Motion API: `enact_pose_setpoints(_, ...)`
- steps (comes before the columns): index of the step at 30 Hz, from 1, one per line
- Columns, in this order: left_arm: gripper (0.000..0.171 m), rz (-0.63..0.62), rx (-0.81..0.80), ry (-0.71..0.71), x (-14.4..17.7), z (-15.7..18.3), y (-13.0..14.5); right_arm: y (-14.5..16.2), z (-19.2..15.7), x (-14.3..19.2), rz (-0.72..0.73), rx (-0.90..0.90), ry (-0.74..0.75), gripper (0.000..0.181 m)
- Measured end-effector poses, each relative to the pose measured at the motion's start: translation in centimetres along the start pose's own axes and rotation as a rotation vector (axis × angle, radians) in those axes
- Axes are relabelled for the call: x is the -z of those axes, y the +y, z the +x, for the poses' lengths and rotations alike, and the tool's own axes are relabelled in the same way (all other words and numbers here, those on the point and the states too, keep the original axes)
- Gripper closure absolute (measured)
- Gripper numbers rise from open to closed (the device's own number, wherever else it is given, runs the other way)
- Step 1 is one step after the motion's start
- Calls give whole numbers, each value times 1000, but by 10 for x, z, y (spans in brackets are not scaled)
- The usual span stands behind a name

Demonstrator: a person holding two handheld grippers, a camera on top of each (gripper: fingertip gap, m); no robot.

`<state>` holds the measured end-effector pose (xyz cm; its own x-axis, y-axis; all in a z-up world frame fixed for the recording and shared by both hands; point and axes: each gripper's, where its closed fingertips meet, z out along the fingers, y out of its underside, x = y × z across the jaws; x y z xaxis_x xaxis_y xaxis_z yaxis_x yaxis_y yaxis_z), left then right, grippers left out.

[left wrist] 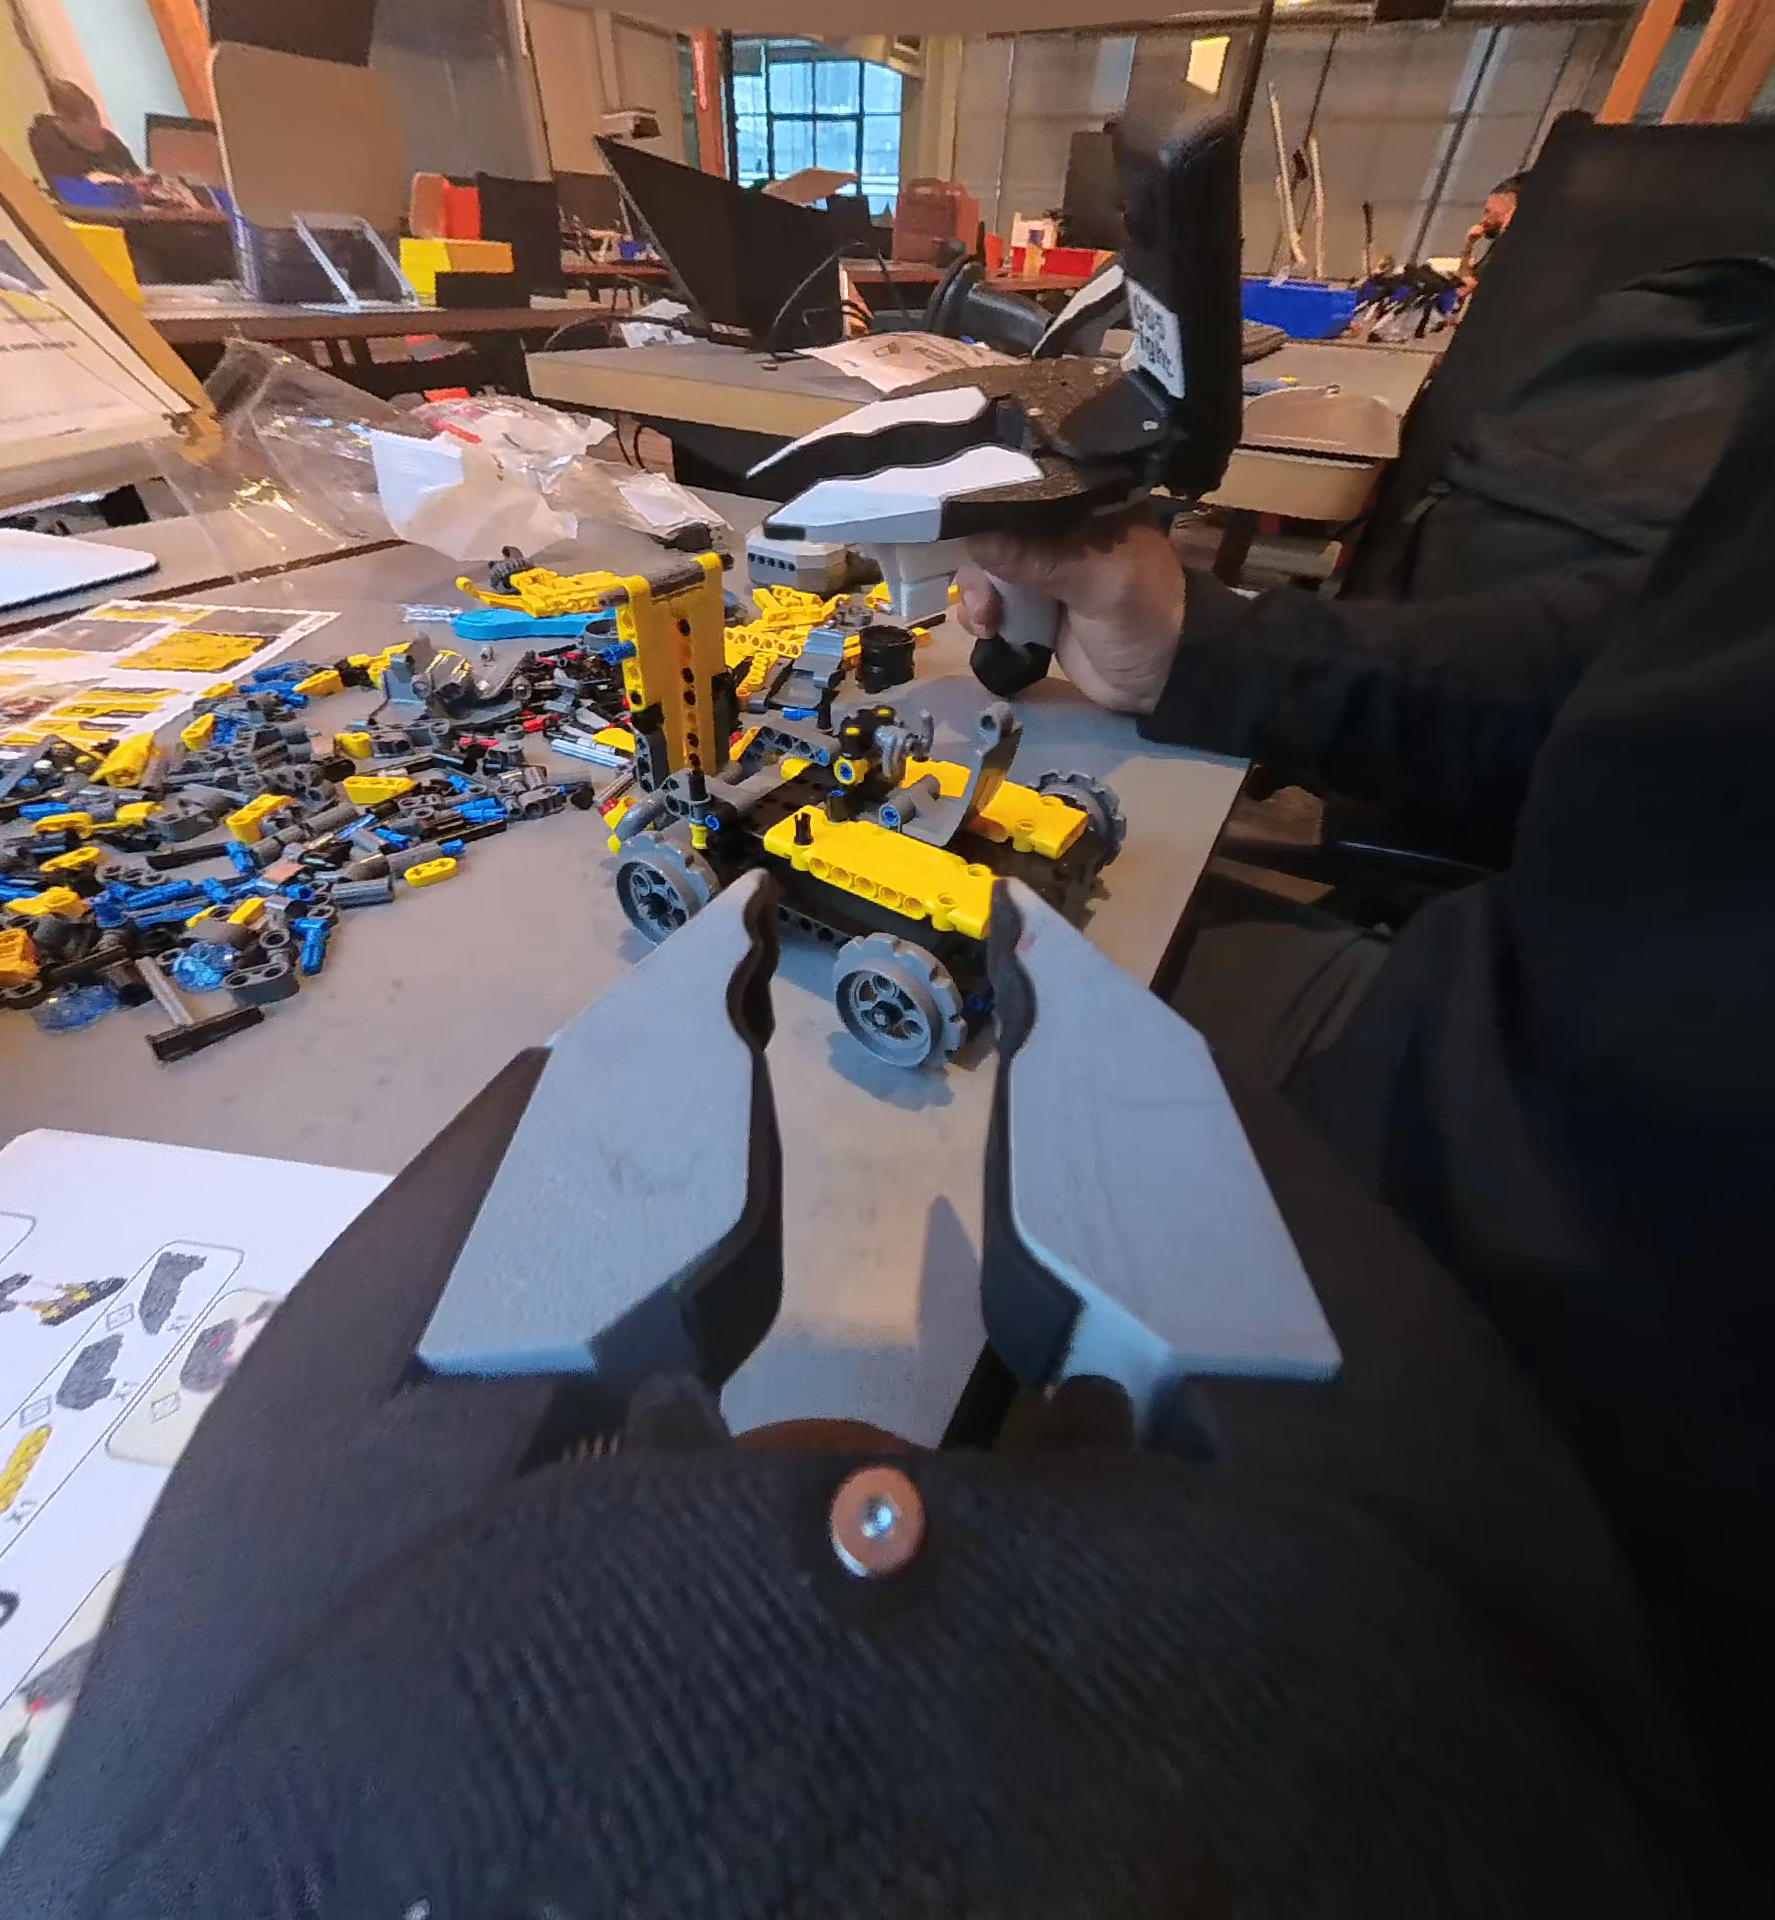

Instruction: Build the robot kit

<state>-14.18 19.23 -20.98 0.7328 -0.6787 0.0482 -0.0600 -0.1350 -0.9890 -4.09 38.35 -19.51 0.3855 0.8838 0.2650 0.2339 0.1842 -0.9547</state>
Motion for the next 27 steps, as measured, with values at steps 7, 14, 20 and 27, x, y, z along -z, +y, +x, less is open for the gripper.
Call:
enact_pose_setpoints(7, 134, 3, -28, 54, -5, 10, -2, -4, 0, 4, 28, -20, -14, 156)
enact_pose_setpoints(14, 132, 15, -41, 65, -7, 15, -2, -7, -6, 5, 39, -20, -44, 152)
enact_pose_setpoints(20, 133, 10, -86, 23, -4, 15, 1, -9, -11, 6, 48, -24, -68, 150)
enact_pose_setpoints(27, 132, 16, -57, 4, -2, 10, 1, -10, -15, 6, 45, 2, -73, 149)
